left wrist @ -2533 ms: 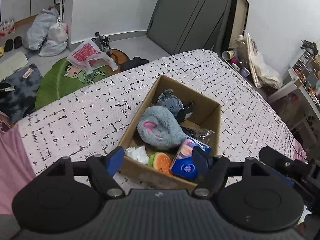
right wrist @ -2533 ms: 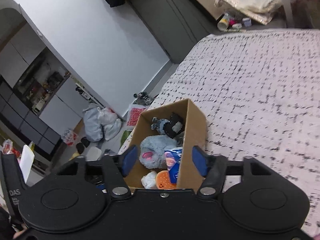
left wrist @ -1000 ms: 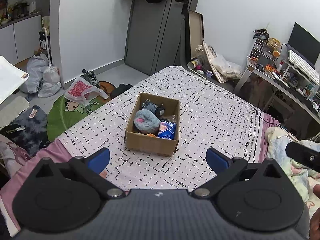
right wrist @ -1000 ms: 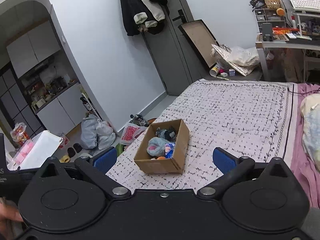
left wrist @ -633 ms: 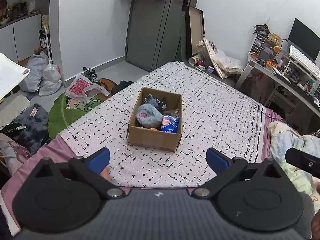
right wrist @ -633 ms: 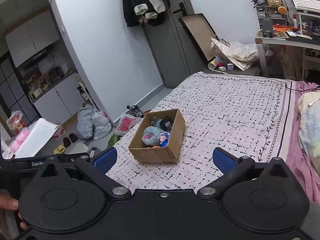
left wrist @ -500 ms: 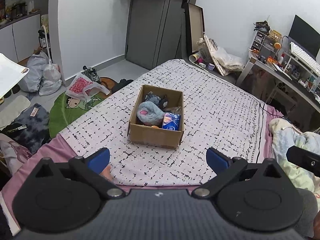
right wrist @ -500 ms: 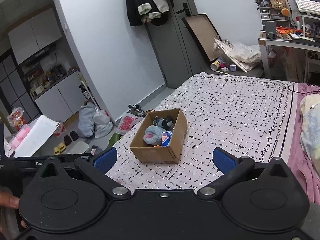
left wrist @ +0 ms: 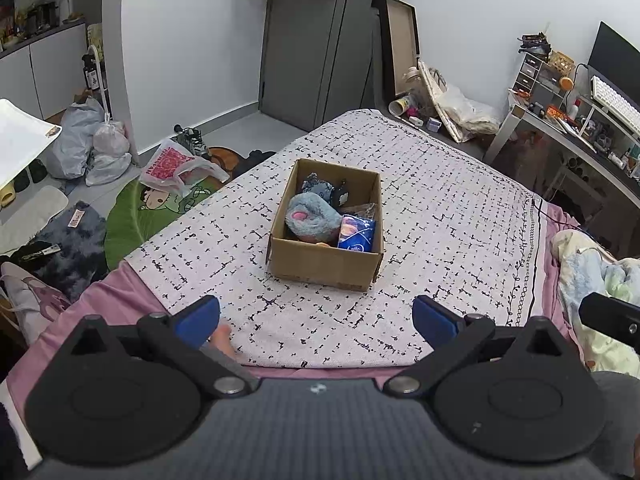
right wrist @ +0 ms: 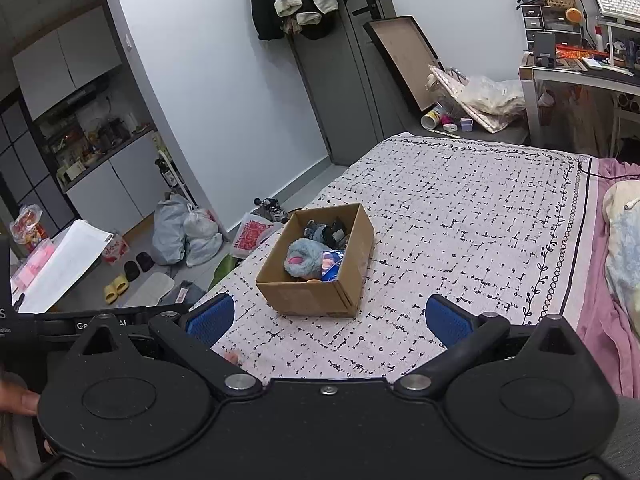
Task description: Organize soft objects
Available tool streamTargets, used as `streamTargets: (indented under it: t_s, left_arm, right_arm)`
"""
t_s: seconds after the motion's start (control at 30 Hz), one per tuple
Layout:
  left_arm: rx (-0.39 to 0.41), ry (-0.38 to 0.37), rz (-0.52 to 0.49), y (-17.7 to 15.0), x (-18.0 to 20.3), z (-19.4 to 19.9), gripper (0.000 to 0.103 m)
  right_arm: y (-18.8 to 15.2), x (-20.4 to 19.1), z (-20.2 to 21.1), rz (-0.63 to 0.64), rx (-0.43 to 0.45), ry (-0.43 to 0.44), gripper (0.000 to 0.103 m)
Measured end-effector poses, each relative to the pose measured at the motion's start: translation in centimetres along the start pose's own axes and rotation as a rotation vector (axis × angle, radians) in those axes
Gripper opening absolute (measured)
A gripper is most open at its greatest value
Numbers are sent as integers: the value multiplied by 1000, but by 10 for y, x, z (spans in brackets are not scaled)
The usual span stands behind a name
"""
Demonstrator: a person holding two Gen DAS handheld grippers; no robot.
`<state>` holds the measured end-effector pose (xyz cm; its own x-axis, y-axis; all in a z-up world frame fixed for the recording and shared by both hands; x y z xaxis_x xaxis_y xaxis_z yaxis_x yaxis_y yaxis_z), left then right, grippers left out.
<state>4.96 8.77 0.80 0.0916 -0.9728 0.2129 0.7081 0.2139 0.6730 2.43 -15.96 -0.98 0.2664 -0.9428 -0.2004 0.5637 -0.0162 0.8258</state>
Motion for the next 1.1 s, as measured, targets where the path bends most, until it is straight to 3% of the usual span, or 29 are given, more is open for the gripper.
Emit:
streamTargets:
  t_s: [1.1]
  left_arm:
    - [17,16,-5,2,-1,5,102]
  right_arm:
    - [3,-3,0,19,-1,3,103]
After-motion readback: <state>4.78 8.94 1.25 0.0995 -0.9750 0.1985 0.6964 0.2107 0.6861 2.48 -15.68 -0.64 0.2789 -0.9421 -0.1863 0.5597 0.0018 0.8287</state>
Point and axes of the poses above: each gripper's, at about its wrist camera, not at the fingertips, and z roughly against the way its jaws point, x to its right, y to its top, the point moved 2 cm from there along -z, roughly the way its jaws point, and after that the axes turned 7 degrees about z, right-handed, at the moved point
